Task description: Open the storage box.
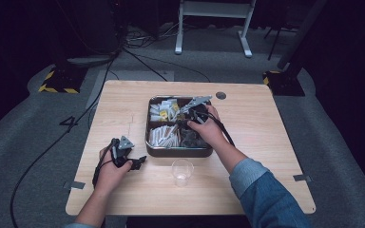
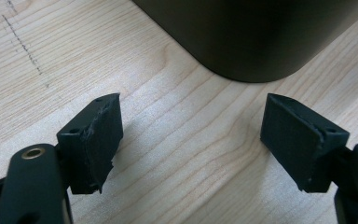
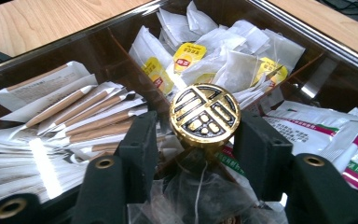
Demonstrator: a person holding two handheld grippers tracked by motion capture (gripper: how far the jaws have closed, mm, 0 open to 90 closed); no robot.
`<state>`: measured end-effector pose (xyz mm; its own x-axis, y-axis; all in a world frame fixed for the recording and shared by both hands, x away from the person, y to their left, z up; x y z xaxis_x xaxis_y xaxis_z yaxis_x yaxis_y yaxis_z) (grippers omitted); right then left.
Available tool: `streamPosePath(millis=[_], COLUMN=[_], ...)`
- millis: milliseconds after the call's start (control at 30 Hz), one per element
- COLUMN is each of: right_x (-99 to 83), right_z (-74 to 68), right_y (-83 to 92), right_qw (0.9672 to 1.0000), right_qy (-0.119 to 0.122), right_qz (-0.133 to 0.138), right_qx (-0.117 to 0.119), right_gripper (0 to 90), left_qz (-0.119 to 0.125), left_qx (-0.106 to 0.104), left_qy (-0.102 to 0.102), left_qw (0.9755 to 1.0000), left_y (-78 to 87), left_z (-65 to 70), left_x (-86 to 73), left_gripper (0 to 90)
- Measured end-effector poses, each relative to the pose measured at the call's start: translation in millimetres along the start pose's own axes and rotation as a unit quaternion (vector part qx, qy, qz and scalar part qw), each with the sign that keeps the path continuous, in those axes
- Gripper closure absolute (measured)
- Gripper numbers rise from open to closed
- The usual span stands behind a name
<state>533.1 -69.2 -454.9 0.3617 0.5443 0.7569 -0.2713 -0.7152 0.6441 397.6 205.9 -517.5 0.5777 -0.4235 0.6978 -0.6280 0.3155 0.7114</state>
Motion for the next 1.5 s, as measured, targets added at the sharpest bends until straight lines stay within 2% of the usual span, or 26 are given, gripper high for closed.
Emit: streamPosePath(millis=[200, 300, 467, 833, 1200, 1500], right_x=[1.5, 2.1, 3.3, 10.1, 31.2, 35.4], right_z=[4.6, 5.9, 7.3, 4.1, 2.1, 4.7], right_y=[-1.0, -1.4, -2.4, 1.5, 34.0, 68.2], right_qw=[0.9999, 0.9999, 0.9997, 0.9997, 0.9995, 0.9992], right_qy=[0.010, 0.008, 0.017, 0.017, 0.027, 0.027], right_qz=[0.000, 0.000, -0.002, -0.015, 0.014, 0.028], right_qx=[0.009, 0.013, 0.016, 0.005, 0.001, -0.012], right_gripper=[57.1, 57.5, 58.2, 58.7, 58.7, 58.7], left_qz=[0.001, 0.001, 0.001, 0.002, 0.002, 0.001], left_qx=[0.000, 0.000, 0.000, 0.000, 0.001, 0.000], left_qy=[0.001, 0.001, -0.001, -0.002, -0.004, 0.002], left_qw=[1.0000, 1.0000, 1.0000, 1.0000, 1.0000, 1.0000], left_y=[-0.7, -0.9, -0.9, -1.2, -1.3, -1.9], left_z=[-0.1, -0.1, -0.4, -0.6, -1.1, -0.5], left_x=[0.6, 0.8, 1.0, 1.1, 1.4, 1.6], left_gripper=[21.5, 21.5, 21.5, 21.5, 21.5, 21.5])
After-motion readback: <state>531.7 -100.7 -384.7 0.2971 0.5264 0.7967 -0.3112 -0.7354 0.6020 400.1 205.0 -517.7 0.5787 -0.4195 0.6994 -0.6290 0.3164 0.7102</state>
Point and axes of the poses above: each handheld gripper's, and its own axes: y roughly backward along the jaws, x roughly out of its top, z roughly to its right, the point moved 2 cm from there along -y, roughly forward along the jaws, and after that the axes turned 9 degrees about x, right-handed, at the moved point
